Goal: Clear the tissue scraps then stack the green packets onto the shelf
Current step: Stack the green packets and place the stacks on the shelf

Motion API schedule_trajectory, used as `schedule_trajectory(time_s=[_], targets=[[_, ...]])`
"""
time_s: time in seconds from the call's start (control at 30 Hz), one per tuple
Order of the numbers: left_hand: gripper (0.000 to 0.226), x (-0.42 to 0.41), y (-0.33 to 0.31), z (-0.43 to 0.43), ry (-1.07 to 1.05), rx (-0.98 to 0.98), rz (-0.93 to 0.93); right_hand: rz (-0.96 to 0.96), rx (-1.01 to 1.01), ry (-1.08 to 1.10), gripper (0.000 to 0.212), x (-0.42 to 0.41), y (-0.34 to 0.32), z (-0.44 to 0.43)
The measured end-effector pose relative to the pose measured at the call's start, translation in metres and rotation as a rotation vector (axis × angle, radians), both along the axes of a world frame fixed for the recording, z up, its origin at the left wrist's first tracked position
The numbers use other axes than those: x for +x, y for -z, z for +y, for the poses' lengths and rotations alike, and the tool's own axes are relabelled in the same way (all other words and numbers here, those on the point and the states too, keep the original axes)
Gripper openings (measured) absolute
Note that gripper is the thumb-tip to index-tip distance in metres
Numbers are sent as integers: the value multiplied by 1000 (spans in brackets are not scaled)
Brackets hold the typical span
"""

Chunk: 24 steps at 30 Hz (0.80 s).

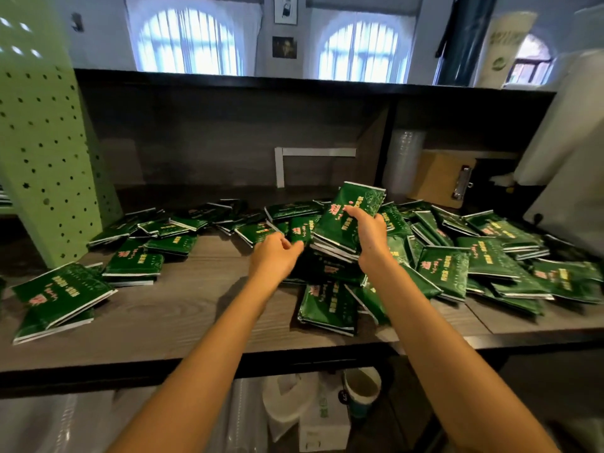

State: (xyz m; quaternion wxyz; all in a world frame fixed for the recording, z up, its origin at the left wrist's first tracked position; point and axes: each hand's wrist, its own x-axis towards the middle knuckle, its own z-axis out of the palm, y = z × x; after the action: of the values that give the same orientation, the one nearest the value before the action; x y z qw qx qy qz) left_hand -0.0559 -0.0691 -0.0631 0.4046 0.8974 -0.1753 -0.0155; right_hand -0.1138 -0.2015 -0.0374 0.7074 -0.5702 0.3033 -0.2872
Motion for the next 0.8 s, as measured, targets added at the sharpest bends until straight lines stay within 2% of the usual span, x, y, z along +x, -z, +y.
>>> schedule_trajectory(time_s=[0.1, 0.2, 0.3, 0.37, 0.47, 0.57, 0.63, 0.73, 0.8], targets=[[35, -9, 8, -8, 69, 112, 46, 12, 32, 36, 79, -15, 9, -14], [52, -11, 9, -12, 61, 68, 71, 6, 60, 39, 79, -23, 13, -18], [43, -9, 7, -13, 14, -103, 112, -12, 63, 12, 79, -25, 12, -15], [33, -5, 6, -11, -26, -336, 178, -21, 51, -6, 82, -24, 10, -11], [35, 3, 5, -1, -129, -656, 216, -29, 25, -27, 80, -22, 5, -2], [36, 13, 1, 16, -244, -824, 140, -34, 6, -80, 81, -17, 1, 11], [30, 17, -6, 33, -315, -924, 97, -23, -7, -134, 83, -11, 1, 21], [16, 25, -14, 57, -379, -977, 45, 8, -38, -214, 79, -2, 2, 40], [18, 30, -18, 72, -365, -992, 55, 19, -64, -272, 74, 5, 5, 56]])
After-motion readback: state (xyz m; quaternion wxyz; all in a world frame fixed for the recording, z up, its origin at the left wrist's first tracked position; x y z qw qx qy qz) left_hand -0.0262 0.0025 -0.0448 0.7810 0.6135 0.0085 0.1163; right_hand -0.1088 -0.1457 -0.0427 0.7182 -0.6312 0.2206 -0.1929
